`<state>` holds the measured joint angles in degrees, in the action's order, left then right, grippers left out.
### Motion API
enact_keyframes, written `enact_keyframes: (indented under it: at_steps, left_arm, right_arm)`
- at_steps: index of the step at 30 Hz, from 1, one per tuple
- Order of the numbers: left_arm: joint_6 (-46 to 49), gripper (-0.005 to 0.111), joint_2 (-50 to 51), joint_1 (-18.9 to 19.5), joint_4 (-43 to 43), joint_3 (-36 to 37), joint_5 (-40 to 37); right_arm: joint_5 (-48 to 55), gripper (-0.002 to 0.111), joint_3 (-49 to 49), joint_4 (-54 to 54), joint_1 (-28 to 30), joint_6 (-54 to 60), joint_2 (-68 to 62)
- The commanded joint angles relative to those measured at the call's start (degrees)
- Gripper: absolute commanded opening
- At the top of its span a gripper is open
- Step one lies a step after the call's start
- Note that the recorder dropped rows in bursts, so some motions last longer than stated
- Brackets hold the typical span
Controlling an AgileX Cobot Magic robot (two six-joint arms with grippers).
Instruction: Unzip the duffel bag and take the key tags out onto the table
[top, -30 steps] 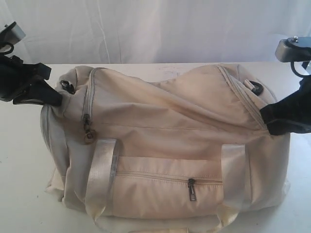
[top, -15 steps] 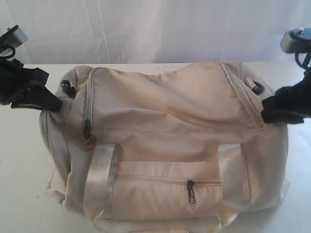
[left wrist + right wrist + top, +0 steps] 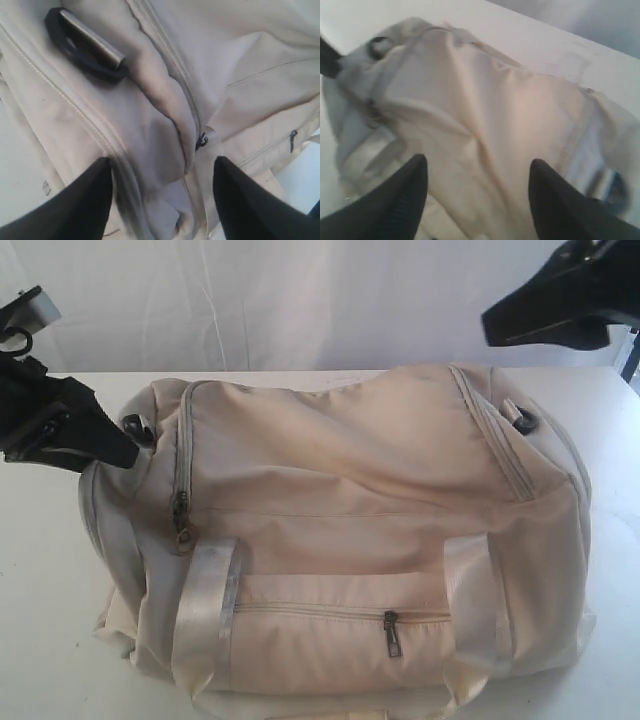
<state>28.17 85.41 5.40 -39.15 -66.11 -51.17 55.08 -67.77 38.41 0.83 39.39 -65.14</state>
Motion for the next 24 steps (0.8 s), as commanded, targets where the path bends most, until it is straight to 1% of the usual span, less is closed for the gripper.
enact_keyframes:
  at_steps: [1,5,9,11,15,18,19,20,22,24]
  left_arm:
    - [-2.1,0.063,-3.5,0.2,3.2,-3.7,-2.1]
    - [-5.7,0.063,-8.3,1.2,8.8,-4.7,-1.9]
    - [-10.5,0.063,-13.5,1.5,14.6,-4.5,-5.7]
    - [-10.5,0.063,-16.4,1.5,14.7,-3.3,-6.5]
    - [-10.4,0.063,-21.9,1.5,14.8,1.8,-6.0]
    - [-10.4,0.063,-25.1,1.5,15.3,6.6,-3.7]
    - [-10.4,0.063,-26.9,1.5,15.4,9.8,-1.3]
    - [-10.4,0.063,-27.6,1.5,15.7,11.5,0.1]
    - [-10.4,0.063,-28.6,1.5,15.8,14.6,2.5]
    - [-10.4,0.063,-29.1,1.5,16.0,16.9,4.1]
  right_arm:
    - [-0.1,0.056,0.0,5.8,-5.8,4.3,-1.4]
    - [-2.1,0.055,0.0,5.8,-13.8,4.3,-5.5]
    - [-6.3,0.055,0.0,5.8,-21.7,4.3,-11.7]
    - [-9.8,0.055,-0.1,5.8,-26.1,4.2,-15.5]
    - [-16.2,0.056,-0.7,5.8,-32.4,4.1,-22.7]
    - [-17.2,0.056,-2.6,5.8,-35.8,4.1,-28.6]
    - [-18.1,0.057,-4.2,5.8,-37.7,4.1,-32.0]
    - [-18.9,0.059,-4.8,5.8,-38.3,4.1,-33.1]
    - [-22.0,0.065,-6.1,5.8,-39.6,3.9,-35.5]
    - [-25.2,0.067,-7.1,5.4,-40.2,1.6,-37.1]
